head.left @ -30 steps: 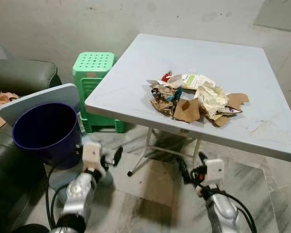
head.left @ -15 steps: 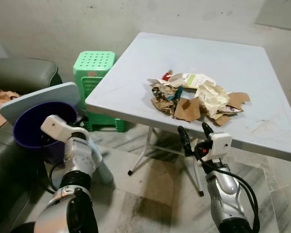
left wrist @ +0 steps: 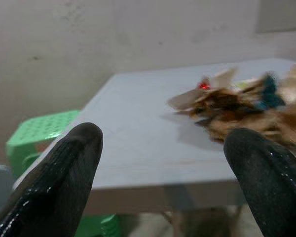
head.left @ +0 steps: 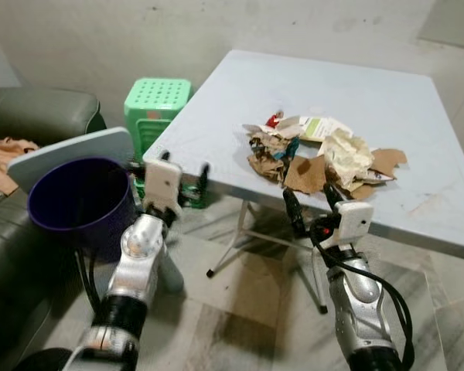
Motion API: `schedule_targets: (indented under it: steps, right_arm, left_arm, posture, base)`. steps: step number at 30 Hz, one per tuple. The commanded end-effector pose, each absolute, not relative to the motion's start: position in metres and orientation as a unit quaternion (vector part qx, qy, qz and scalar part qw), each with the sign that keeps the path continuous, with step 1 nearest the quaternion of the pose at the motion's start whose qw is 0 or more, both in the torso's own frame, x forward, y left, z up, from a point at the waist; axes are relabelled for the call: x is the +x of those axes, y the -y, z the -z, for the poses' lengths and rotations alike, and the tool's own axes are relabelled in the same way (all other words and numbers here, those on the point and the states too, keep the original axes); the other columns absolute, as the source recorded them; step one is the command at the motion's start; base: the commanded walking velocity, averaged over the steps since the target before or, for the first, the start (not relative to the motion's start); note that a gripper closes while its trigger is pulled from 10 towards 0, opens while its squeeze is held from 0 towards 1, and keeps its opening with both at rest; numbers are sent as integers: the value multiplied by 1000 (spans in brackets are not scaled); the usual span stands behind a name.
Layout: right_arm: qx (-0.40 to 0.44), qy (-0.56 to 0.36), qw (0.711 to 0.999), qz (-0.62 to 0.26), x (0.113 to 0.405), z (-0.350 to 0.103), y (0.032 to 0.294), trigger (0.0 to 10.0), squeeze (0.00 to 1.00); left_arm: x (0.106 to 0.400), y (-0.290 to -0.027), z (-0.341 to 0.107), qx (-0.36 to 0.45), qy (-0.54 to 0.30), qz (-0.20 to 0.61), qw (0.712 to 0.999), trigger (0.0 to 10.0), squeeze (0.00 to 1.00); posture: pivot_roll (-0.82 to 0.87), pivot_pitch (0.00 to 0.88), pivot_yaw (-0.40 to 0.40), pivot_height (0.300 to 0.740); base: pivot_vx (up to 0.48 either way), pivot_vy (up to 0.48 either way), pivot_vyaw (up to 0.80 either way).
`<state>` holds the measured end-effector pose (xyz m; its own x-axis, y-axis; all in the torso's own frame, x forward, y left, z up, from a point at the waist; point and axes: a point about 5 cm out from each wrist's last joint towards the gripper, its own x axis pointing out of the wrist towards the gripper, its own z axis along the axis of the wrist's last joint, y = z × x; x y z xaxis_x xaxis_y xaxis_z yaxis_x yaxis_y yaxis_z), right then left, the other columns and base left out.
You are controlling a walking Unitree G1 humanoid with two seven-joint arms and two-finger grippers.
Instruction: Picking trash to rubbish bin
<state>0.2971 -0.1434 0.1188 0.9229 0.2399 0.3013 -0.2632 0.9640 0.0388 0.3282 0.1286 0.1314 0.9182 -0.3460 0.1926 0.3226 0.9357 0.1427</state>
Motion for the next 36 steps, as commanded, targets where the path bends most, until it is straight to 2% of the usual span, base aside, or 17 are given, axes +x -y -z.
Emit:
schedule_targets:
  steps: [1, 7, 10, 11, 19, 26, 36]
  right_arm:
    - [25, 160, 978, -133, 296, -127, 141, 10000, 0]
    - [7, 181, 976, -122, 293, -146, 144, 10000, 0]
    - [22, 193, 975, -110, 294, -160, 145, 10000, 0]
    - [27, 194, 975, -106, 294, -162, 147, 10000, 0]
    - [32, 170, 981, -84, 291, -154, 152, 10000, 0]
    - [33, 164, 982, -84, 290, -154, 149, 10000, 0]
    - [38, 162, 983, -77, 289, -153, 152, 10000, 0]
  left_arm:
    - [326, -129, -143, 49, 120, 182, 975, 10000, 0]
    - [324, -123, -153, 69, 105, 189, 974, 10000, 0]
    - [325, -121, -160, 37, 96, 190, 976, 10000, 0]
    - [324, -121, -163, 49, 107, 191, 975, 10000, 0]
    - [331, -136, -165, 74, 85, 164, 980, 10000, 0]
    - [330, -131, -166, 73, 81, 174, 979, 10000, 0]
    - [331, -130, -168, 71, 78, 174, 979, 10000, 0]
  posture:
    - [-58, 43, -1, 740]
    - [-55, 49, -7, 740]
    - [-56, 51, -5, 740]
    - [-56, 48, -6, 740]
    - [-57, 40, 2, 740]
    - [-58, 38, 8, 740]
    - [-55, 43, 14, 740]
  base:
    - [0, 0, 0]
    - [0, 0, 0]
    - [0, 0, 0]
    - [0, 0, 0]
    - [0, 0, 0]
    - [0, 0, 0]
    - [303, 0, 0]
